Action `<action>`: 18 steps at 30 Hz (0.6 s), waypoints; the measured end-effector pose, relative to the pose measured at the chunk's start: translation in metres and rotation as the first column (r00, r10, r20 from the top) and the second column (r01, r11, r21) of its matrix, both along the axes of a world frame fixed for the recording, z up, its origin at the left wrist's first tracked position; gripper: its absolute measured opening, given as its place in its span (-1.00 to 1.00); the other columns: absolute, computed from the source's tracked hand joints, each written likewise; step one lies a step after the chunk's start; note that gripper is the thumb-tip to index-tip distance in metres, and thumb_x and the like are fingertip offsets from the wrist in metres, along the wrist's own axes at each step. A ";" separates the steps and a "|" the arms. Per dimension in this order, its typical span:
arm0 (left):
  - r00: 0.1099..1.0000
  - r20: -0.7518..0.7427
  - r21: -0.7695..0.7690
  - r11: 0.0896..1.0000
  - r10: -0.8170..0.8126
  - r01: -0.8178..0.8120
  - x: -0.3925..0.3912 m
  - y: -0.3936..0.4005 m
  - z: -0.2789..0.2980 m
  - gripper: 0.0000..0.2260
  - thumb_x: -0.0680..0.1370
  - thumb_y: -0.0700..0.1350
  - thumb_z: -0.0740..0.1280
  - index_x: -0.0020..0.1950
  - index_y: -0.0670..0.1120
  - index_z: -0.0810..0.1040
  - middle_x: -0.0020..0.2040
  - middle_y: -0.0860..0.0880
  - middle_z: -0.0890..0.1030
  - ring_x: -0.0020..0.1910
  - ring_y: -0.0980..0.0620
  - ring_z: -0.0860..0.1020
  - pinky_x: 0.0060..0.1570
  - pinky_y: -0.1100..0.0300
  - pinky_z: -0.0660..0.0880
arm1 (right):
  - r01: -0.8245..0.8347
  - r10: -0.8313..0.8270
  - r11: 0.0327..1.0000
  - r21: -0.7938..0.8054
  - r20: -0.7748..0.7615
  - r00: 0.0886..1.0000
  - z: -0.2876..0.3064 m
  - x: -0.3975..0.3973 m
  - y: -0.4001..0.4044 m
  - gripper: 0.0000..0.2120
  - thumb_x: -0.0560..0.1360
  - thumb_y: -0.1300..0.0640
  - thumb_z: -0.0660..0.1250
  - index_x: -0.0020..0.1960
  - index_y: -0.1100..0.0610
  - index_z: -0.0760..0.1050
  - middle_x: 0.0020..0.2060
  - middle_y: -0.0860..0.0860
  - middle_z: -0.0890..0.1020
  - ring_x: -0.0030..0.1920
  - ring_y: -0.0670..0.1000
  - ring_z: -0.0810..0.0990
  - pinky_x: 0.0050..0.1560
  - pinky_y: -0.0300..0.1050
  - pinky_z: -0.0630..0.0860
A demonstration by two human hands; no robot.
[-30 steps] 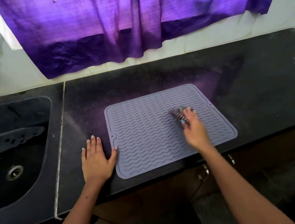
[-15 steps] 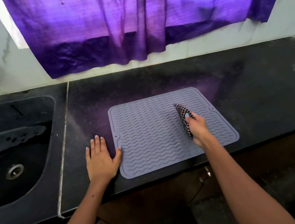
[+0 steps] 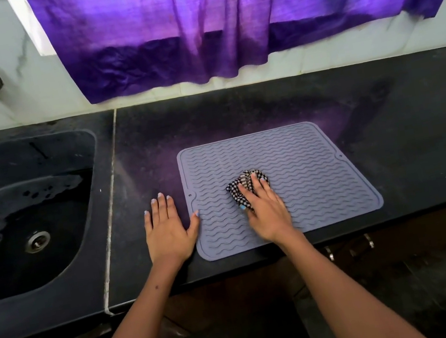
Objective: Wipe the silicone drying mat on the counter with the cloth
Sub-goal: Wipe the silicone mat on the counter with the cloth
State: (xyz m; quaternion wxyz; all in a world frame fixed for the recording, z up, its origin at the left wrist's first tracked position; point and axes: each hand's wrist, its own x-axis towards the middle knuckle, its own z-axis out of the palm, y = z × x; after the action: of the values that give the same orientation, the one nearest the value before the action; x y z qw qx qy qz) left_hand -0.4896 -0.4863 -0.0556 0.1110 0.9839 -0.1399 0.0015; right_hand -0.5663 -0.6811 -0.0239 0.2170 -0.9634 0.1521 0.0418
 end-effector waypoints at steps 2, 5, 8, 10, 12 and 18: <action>1.000 -0.004 -0.002 1.000 0.001 -0.001 -0.001 0.000 0.001 -0.14 0.41 0.37 -0.29 0.54 -0.17 0.02 0.56 -0.12 0.01 0.54 -0.04 -0.07 0.48 0.03 -0.17 | 0.091 -0.102 0.970 0.226 0.039 0.994 0.009 0.005 -0.002 -0.49 0.60 0.15 0.14 0.50 -0.08 0.11 0.54 -0.07 -0.04 0.53 0.01 -0.08 0.48 0.11 -0.06; 1.000 -0.026 -0.014 1.000 -0.010 0.009 -0.001 0.001 0.002 -0.17 0.44 0.36 -0.25 0.54 -0.17 0.01 0.56 -0.13 0.00 0.54 -0.05 -0.08 0.49 0.01 -0.17 | 0.268 -0.629 0.275 0.923 -0.037 0.776 0.036 0.017 -0.003 -0.62 0.62 0.22 0.09 0.43 0.12 0.30 0.40 0.11 0.38 0.36 0.13 0.38 0.40 0.11 0.30; 0.999 -0.039 -0.023 1.000 -0.019 0.018 -0.001 0.001 0.003 -0.21 0.47 0.33 -0.22 0.54 -0.17 -0.01 0.56 -0.12 -0.02 0.54 -0.04 -0.10 0.50 0.01 -0.18 | 0.246 -0.710 0.219 0.944 -0.018 0.704 0.046 0.026 0.003 -0.60 0.62 0.22 0.09 0.45 0.15 0.25 0.39 0.11 0.38 0.37 0.11 0.37 0.39 0.00 0.31; 0.999 -0.038 -0.017 1.000 -0.023 0.022 0.000 0.003 0.003 -0.23 0.47 0.30 -0.26 0.54 -0.16 -0.03 0.56 -0.12 -0.04 0.54 -0.04 -0.11 0.50 0.00 -0.17 | 0.236 -0.504 0.671 0.703 0.199 0.841 0.038 0.027 0.019 -0.55 0.60 0.24 0.12 0.48 0.09 0.21 0.48 0.01 0.23 0.50 0.06 0.16 0.49 -0.02 0.12; 0.999 -0.034 -0.015 1.000 -0.024 0.023 0.000 0.004 0.001 -0.19 0.44 0.31 -0.33 0.54 -0.16 -0.03 0.56 -0.12 -0.04 0.54 -0.04 -0.11 0.50 0.01 -0.18 | 0.125 -0.215 0.932 0.342 0.242 0.946 0.015 0.020 0.037 -0.49 0.59 0.24 0.13 0.50 0.03 0.11 0.52 -0.05 0.05 0.54 0.02 -0.08 0.52 -0.01 -0.09; 1.000 -0.017 -0.045 0.999 -0.021 0.020 0.000 0.001 0.000 -0.15 0.41 0.31 -0.35 0.54 -0.19 0.00 0.56 -0.14 -0.01 0.54 -0.06 -0.09 0.48 0.01 -0.19 | -0.046 0.061 0.990 -0.133 0.116 0.991 -0.009 0.020 0.042 -0.40 0.58 0.13 0.14 0.54 0.02 -0.05 0.54 -0.02 -0.16 0.53 0.01 -0.23 0.46 -0.10 -0.26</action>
State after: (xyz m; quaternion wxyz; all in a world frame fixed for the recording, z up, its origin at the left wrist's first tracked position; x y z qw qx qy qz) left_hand -0.4897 -0.4850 -0.0554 0.1344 0.9796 -0.1490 -0.0052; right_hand -0.5464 -0.6394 -0.0329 0.1610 -0.9800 0.1153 -0.0205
